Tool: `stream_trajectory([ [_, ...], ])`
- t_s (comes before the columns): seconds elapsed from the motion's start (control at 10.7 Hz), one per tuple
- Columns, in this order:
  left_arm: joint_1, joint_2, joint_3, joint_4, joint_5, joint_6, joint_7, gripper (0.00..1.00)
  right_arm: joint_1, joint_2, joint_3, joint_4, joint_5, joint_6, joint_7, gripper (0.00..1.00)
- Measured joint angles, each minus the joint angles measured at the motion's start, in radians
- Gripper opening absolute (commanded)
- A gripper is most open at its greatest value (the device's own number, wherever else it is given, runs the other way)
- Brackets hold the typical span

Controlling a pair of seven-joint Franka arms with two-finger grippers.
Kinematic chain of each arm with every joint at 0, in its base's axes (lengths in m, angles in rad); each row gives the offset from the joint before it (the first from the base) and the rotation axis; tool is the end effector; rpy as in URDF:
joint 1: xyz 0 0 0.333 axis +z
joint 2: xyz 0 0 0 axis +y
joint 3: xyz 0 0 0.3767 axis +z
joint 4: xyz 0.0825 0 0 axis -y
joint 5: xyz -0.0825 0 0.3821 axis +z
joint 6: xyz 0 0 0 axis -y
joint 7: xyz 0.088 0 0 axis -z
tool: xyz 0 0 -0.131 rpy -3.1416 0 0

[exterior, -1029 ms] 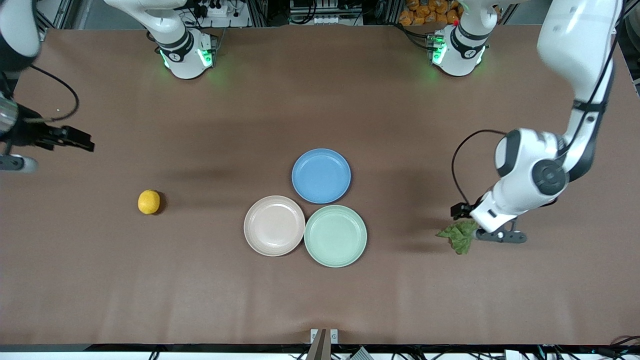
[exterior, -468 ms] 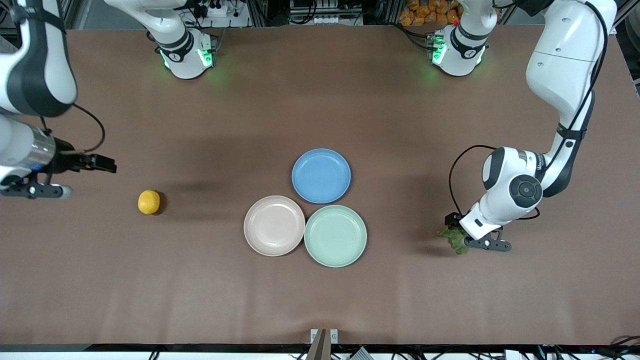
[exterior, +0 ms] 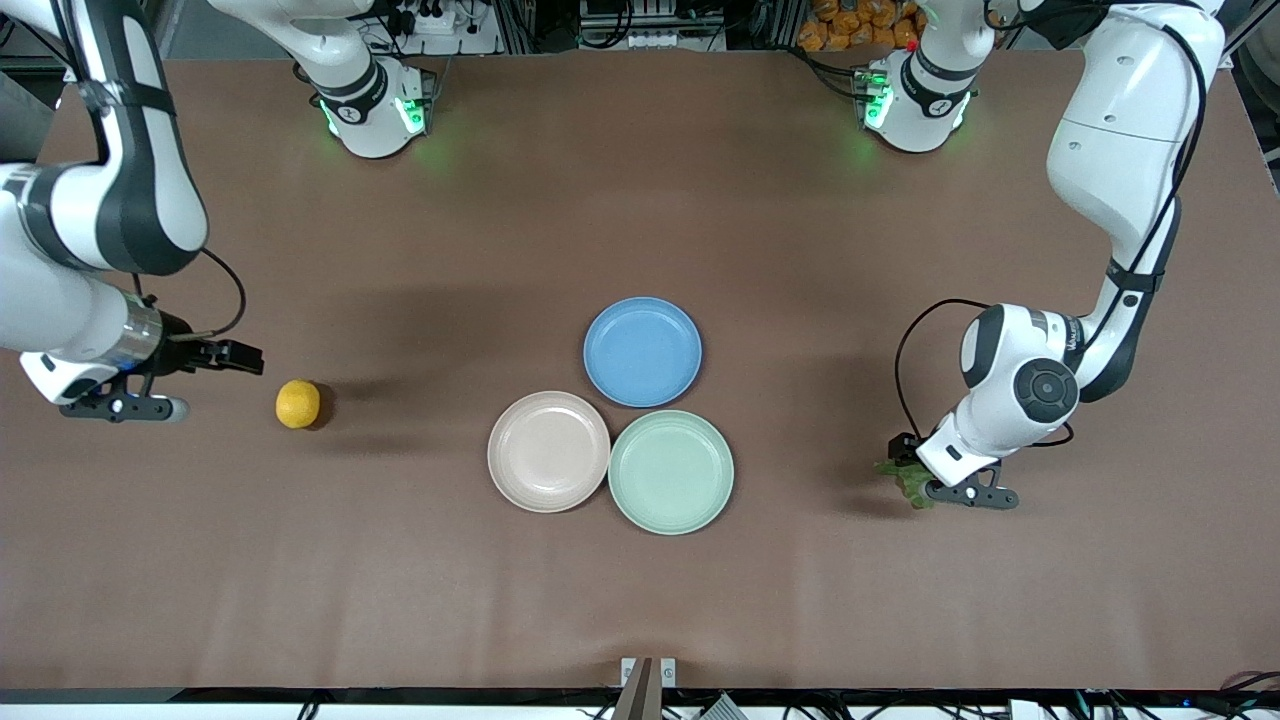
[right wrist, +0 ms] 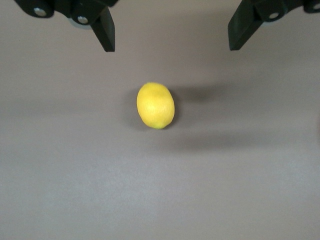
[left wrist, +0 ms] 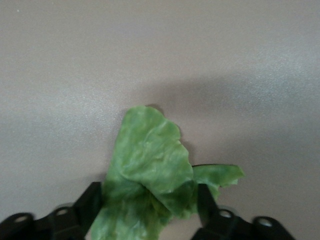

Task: Place lemon and lettuce in plates
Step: 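Grasp the lettuce with the left gripper while the right gripper reaches the lemon, then lift the lettuce with the left gripper while the right gripper grasps the lemon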

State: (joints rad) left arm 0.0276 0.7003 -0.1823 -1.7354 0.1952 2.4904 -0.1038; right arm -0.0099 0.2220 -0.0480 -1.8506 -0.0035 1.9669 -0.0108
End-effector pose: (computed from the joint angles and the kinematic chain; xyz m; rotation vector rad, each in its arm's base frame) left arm 0.7068 -0.0924 0.2112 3.1286 -0.2448 0.1124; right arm 0.6108 -0.0339 0.4314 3.1263 -0.0703 -0.1657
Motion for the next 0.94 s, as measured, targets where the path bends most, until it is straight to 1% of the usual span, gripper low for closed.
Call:
stream_trajectory([
  [0.19,-0.004,0.014,0.0,0.003,0.0,0.008,0.001,0.2,0.0,0.044,0.0,-0.026,0.0,0.101,0.0,1.0],
  [0.37,-0.005,0.019,-0.007,0.007,0.0,0.018,0.001,0.12,-0.001,0.074,0.0,-0.094,0.0,0.245,-0.028,1.0],
  [0.56,-0.007,0.019,-0.01,0.012,0.01,0.019,0.002,0.0,-0.01,0.108,-0.003,-0.132,0.0,0.335,-0.05,1.0],
  [0.75,-0.006,0.018,-0.007,0.019,0.033,0.023,0.003,0.0,-0.016,0.162,-0.003,-0.145,0.0,0.429,-0.058,1.0],
  [0.94,-0.007,0.015,-0.008,0.028,0.037,0.025,0.004,0.0,-0.016,0.214,-0.003,-0.173,0.0,0.551,-0.059,1.0],
])
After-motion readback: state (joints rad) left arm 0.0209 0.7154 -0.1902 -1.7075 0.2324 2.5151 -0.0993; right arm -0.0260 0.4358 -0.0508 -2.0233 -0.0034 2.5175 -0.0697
